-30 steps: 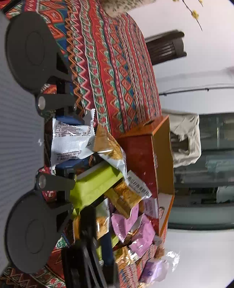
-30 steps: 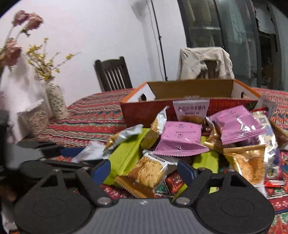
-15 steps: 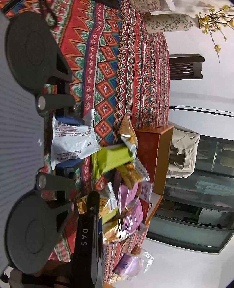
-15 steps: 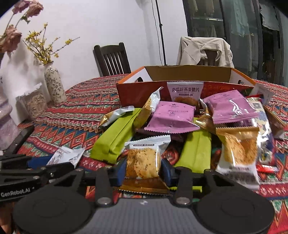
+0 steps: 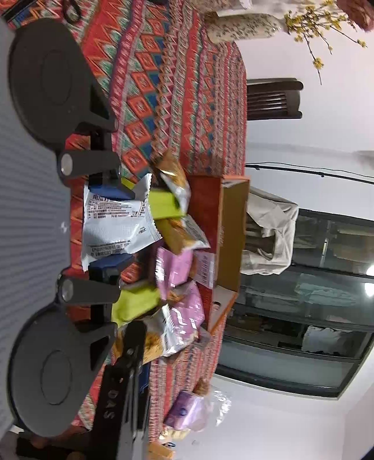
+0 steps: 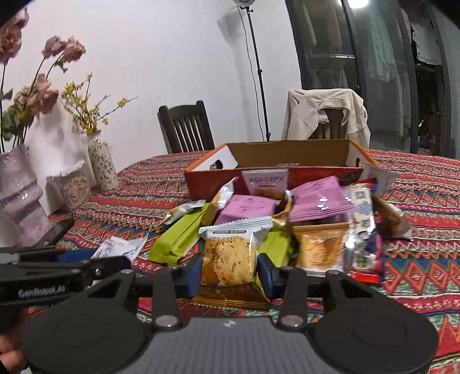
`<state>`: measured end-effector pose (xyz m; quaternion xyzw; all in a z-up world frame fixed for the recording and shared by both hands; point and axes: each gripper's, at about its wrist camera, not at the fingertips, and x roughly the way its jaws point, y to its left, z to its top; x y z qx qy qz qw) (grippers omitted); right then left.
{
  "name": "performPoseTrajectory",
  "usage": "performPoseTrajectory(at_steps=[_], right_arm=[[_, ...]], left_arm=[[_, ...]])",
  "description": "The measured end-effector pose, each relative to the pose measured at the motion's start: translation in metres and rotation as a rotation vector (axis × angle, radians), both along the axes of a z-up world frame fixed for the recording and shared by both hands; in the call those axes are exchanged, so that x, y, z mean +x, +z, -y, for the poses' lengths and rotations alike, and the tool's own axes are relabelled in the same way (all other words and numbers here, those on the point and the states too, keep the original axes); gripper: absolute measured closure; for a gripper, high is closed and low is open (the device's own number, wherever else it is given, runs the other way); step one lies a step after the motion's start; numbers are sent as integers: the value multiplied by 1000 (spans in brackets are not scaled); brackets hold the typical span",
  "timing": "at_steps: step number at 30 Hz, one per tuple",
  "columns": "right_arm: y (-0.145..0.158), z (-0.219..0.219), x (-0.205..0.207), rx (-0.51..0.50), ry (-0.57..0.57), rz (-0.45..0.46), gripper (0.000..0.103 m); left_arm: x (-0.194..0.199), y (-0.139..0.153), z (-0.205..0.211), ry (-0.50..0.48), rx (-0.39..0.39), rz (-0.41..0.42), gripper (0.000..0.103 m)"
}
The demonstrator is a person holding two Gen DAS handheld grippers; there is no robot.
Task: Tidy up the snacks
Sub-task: 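Carry both packets into the orange box and open both tools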
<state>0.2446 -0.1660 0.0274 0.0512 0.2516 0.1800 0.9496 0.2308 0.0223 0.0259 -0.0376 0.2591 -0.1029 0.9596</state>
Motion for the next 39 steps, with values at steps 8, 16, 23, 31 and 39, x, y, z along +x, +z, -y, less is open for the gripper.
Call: performPoseTrajectory(at_steps=[8,16,23,31,39], right_arm=[[39,61,48,50,12,70,63],[82,99,196,38,25,46,63],[48,89,360,-124,-41,-170,62],[6,76,427,-210,-83,-261,49],[2,68,416,-268,-86,-219,35]], left_arm=[[91,47,10,-6,-12,77,62],[279,63,25,-7,54,-56,62],[383,22,38,32,183,-165,62],[406,9,38,36,233,-166,22],[407,10,47,20,267,-131,22]])
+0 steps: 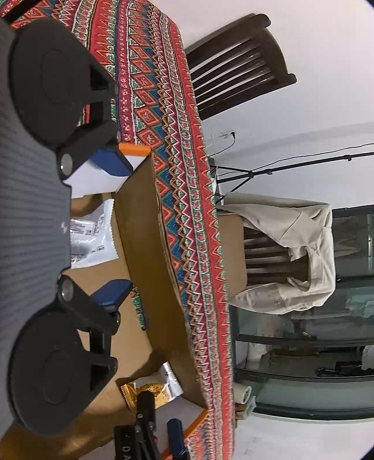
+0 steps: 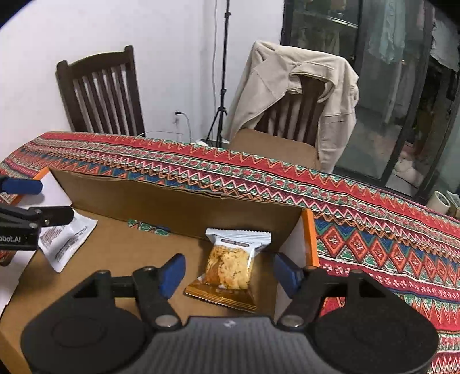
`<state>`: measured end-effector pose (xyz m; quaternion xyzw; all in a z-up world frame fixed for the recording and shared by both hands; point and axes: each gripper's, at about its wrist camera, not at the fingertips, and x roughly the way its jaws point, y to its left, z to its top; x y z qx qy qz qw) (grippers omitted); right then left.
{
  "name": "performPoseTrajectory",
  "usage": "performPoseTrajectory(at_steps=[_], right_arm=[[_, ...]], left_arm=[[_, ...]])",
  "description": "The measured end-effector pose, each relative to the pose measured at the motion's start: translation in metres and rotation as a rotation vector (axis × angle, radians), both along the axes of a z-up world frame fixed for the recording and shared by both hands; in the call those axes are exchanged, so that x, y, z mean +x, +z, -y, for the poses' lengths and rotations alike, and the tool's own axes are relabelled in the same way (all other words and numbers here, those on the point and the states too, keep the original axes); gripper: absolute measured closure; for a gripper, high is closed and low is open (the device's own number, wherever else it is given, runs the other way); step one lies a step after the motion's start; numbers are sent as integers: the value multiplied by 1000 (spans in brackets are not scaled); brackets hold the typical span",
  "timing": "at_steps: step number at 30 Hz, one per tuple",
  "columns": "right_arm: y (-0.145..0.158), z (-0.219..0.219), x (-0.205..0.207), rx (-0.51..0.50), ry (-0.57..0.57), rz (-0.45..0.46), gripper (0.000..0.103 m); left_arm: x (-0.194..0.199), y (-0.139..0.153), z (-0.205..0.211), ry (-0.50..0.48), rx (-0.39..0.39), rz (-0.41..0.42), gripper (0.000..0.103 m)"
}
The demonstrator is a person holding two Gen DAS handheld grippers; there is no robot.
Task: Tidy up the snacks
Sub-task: 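Carry both packets into the orange box and open both tools, then withdraw both tools from the box back toward the snack pile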
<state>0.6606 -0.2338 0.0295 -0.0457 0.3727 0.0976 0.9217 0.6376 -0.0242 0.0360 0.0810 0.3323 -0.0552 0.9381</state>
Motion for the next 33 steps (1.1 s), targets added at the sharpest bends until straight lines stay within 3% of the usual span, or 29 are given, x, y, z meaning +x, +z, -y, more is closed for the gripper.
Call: performPoseTrajectory(at_steps=[5,9,14,20,24,28,33], right_arm=[[7,1,-11,19,-27,25,30],[44,5,-45,48,-31,110,20],[91,16,-105,65,-28,188,15],[123,34,-207,95,-20,259,0],[120,46,-282,134,-14,297,0],[103,52,-359,174,7,346,0],[62,48,-440,168,18,386,0]], left_arm=[[-16,19,-18,50,-72,34,22],[-54,48,-29,28,-97,50,22],[-126,91,-36,25,-138,106,20],[-239,119,-40,-4,-195,231,13],[-315,108,-44,4,-251,292,8],[-390,83,-44,51,-225,353,6],[-453,41,-42,104,-271,326,4]])
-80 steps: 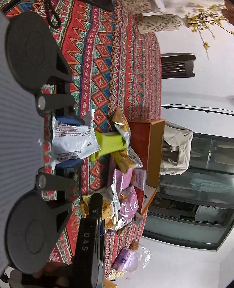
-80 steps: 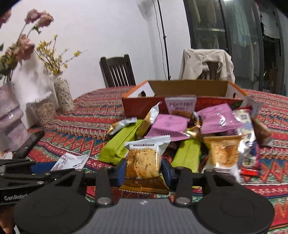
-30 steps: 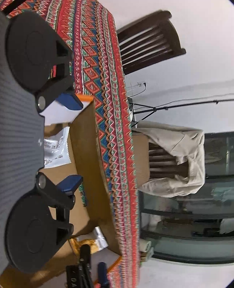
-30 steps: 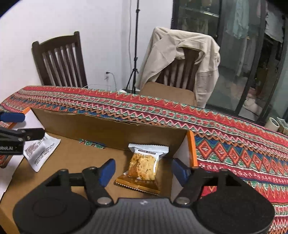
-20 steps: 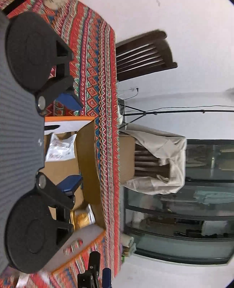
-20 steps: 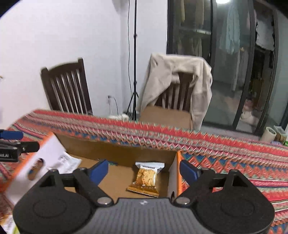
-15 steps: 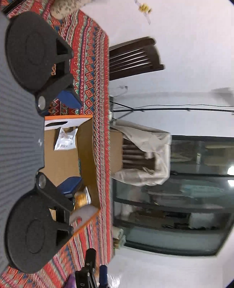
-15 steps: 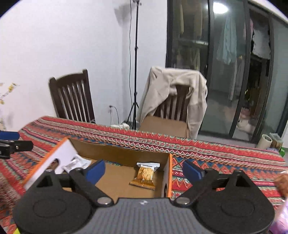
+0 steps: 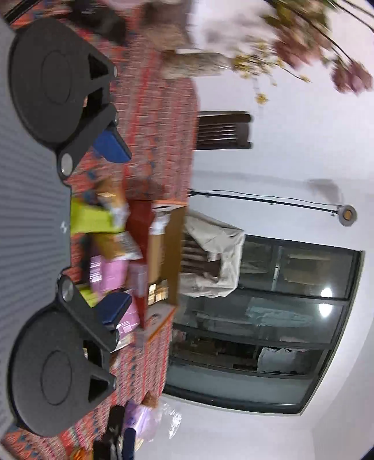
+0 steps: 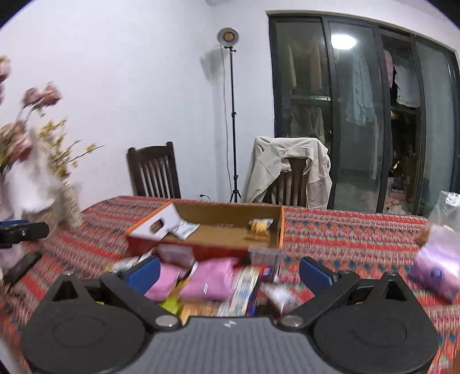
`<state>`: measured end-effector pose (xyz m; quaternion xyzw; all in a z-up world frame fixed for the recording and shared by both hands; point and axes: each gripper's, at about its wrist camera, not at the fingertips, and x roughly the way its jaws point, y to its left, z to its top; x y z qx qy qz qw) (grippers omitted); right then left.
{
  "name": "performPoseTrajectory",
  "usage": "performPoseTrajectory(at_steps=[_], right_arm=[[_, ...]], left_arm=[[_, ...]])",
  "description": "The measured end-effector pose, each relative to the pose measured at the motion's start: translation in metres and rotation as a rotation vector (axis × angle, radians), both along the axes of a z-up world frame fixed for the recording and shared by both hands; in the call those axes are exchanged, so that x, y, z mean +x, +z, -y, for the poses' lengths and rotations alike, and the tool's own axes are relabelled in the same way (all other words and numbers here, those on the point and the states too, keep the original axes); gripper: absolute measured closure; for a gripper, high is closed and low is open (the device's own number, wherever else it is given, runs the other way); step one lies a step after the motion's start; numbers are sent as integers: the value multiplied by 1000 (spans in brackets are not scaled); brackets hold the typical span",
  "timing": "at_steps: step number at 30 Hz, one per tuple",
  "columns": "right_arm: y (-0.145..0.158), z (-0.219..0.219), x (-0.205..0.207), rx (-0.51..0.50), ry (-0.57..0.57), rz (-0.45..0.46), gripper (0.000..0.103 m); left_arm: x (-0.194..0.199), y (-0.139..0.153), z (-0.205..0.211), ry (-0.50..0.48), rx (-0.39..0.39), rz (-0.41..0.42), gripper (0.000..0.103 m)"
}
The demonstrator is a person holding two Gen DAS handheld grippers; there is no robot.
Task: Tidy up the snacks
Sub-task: 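Withdraw both tools from the box back toward the snack pile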
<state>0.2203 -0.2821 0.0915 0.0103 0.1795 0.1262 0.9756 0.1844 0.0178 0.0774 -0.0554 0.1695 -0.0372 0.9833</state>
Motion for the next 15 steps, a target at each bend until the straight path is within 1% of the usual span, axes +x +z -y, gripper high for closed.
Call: performPoseTrajectory(at_steps=[2,4,6,8,11,15], right_arm=[[-19,-5,-20,-9,-11,4,0],[-40,-9,-39,-2,-37,-1,0],[-59,-9,-53,33,-54,-17,0],[-75,-9,-62,62,-58,-44,0],[-89,-12,-74,54,-58,-60,0],[-92,-15,-76,50,-60,-67,0]], left_arm=[[-20,-16,3,-5,-7,-25,4],[-34,-30,6,5,24,-39,4],[-43,-42,9,6,63,-49,4],[-50,-53,10,6,62,-81,4],[-52,-64,7,7,48,-115,4],[-50,-68,2,9,44,-124,4]])
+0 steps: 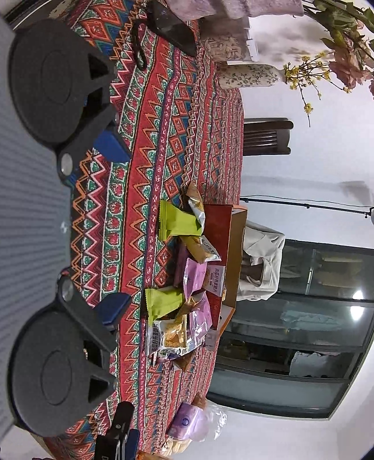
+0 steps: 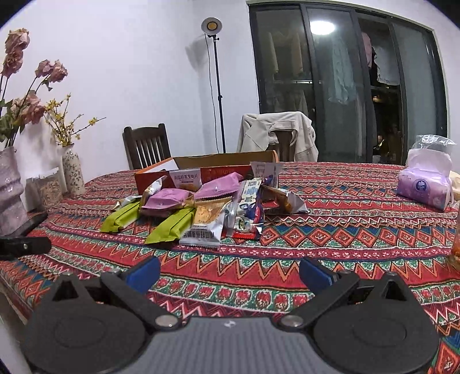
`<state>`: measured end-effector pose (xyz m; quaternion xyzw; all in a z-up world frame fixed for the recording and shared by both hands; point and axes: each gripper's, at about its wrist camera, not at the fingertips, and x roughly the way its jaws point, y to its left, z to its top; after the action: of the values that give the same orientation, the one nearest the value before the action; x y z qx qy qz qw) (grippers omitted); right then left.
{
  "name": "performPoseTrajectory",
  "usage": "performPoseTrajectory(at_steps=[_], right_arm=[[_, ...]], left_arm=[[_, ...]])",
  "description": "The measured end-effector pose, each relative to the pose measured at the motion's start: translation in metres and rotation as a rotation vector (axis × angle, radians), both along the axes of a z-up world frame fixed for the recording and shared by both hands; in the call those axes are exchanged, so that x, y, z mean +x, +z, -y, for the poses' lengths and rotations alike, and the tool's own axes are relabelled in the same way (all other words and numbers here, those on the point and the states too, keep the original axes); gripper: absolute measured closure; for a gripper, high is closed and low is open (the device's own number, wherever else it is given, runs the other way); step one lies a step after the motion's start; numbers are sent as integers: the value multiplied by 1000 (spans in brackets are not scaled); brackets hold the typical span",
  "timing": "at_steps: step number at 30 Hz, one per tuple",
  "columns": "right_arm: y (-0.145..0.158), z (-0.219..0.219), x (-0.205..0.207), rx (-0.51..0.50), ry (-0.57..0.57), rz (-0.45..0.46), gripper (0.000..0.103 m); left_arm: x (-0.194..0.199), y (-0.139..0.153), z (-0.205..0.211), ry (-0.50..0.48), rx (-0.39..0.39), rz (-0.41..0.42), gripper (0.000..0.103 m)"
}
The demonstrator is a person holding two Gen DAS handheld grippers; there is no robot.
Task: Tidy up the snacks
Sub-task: 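Withdraw both tools from the box back toward the snack pile, then grasp a cookie packet with the left tool while the right tool grasps another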
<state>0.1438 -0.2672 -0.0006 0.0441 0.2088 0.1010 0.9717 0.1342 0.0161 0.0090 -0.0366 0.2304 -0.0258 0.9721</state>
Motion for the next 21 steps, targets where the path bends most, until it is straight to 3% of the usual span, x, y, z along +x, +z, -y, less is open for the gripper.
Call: performPoseTrajectory(at_steps=[12,16,21], right_arm=[[0,-15,14,-41,-5,-2,0],[3,-22,28,-33,5,-16,2],[7,-37,56,-53,13,-39,9]], left_arm=[[32,-2,-7,-10,13,-6,5],[56,3,-17,-41,35,0,6],[107,12,-39,-111,35,-15,16]])
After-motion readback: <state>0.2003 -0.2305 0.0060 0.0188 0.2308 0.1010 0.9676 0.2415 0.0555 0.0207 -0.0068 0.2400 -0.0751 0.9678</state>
